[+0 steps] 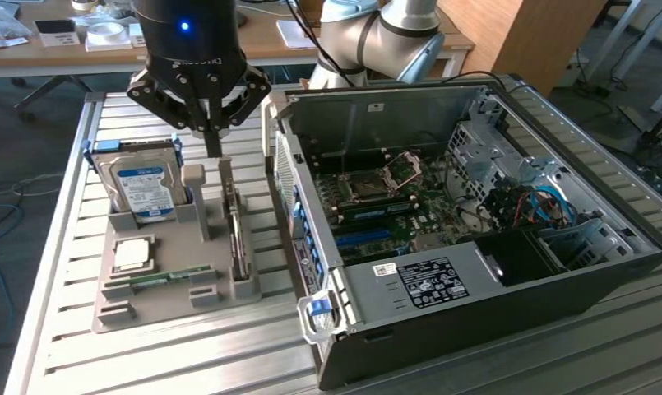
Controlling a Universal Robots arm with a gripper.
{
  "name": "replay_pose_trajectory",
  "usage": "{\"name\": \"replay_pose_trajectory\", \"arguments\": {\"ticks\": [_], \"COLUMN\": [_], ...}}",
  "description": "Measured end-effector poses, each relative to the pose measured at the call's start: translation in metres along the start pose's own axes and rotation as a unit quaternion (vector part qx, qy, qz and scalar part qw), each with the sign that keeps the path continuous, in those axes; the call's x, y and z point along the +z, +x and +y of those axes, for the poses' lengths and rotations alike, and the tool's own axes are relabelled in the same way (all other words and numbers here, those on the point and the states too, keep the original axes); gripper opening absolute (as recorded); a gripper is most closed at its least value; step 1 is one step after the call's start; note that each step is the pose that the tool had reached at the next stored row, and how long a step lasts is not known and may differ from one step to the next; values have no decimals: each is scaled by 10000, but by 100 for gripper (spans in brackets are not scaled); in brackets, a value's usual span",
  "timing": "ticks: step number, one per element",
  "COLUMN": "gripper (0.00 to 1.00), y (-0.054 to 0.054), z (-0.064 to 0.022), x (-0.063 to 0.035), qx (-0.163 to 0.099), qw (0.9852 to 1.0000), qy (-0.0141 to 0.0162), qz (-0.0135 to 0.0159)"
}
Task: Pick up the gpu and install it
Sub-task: 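Pick up the gpu and move the gpu toward the slot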
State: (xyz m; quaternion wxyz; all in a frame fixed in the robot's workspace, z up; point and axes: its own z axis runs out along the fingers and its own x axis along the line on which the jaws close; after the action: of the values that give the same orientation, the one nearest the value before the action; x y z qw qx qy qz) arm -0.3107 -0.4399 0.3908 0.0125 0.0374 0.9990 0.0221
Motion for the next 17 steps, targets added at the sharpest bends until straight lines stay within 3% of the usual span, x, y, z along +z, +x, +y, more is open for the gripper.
{"name": "replay_pose_trajectory", "arguments": {"ticks": [7,9,11,13,16,17], "gripper": [11,17,29,29,42,42], "y": [0,0,0,0,0,0], "z": [0,0,0,0,0,0], "x": [0,0,0,0,0,0], "qx": [0,0,0,0,0,0], "qw": [10000,10000,10000,10000,10000,10000], "qy": [0,0,0,0,0,0], "qz": [0,0,0,0,0,0]}}
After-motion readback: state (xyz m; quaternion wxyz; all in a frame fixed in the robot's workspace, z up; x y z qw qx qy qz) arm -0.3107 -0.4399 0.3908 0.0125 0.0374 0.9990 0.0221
